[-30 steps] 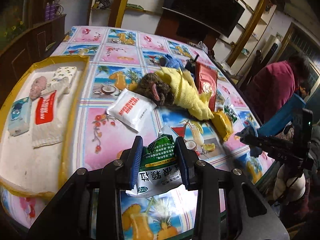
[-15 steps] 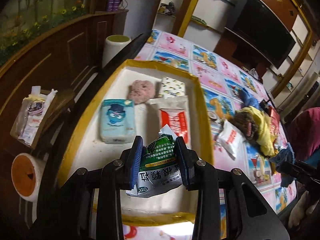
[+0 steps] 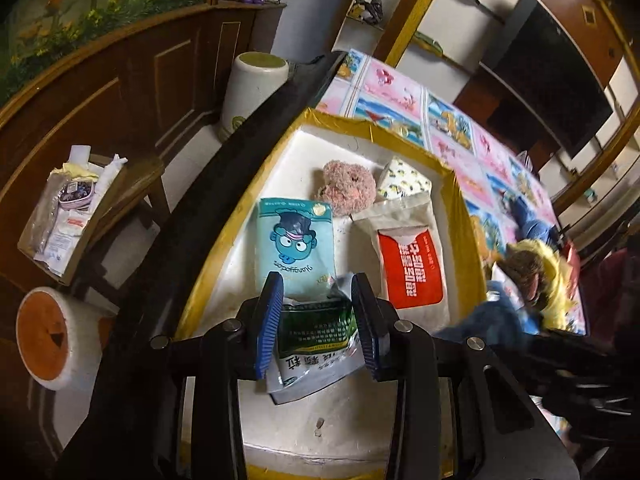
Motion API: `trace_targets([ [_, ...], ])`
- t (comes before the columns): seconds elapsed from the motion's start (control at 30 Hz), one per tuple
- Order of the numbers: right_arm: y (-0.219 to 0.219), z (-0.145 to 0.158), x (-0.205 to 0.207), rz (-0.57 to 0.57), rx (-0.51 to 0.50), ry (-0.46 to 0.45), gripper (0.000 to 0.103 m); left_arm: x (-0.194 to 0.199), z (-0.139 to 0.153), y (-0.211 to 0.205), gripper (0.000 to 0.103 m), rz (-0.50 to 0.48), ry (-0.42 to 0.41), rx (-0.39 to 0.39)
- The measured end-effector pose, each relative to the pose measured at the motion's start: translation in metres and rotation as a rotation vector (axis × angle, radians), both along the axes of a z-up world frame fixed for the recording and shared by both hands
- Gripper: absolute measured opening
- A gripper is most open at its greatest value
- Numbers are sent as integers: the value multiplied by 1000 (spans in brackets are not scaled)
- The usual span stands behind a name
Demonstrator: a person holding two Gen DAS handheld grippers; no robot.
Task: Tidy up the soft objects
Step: 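Carry the sachet and sock into the white tray and open both tools, then grasp the white red-print bag with the left tool while the right reaches the yellow cracker bag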
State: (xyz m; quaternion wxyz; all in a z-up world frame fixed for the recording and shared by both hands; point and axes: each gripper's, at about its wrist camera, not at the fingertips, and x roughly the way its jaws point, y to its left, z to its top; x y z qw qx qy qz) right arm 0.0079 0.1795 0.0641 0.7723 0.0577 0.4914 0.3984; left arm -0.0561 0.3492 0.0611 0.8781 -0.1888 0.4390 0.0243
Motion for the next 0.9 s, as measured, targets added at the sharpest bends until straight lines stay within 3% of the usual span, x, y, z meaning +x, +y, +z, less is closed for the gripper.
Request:
trace_targets([
  [0.1, 10, -5, 0, 0, 0, 4, 31, -11, 9, 7, 34, 20, -38, -16],
  [0.2, 9, -5, -2, 0, 8, -6, 44, -19, 16, 12, 34, 46, -65, -30],
  [0.4, -34, 7, 0, -73, 42, -25, 44, -31, 28, -2, 34, 39, -107, -41],
  [0.5, -83, 15, 0, -178, 28, -69, 44, -37, 38, -24, 34, -15, -139, -16],
  [0.63, -154, 14, -3, -323, -5, -95, 44, -32, 46, -70, 43, -143, -147, 7],
  [0.77, -199, 0, -13, -406, -5, -67, 45, -16, 45, -127, 43, -286, -109, -1],
  [0.9, -231, -11, -18, -464, 17, -40, 45, 4, 36, -174, 43, -349, -57, 38],
])
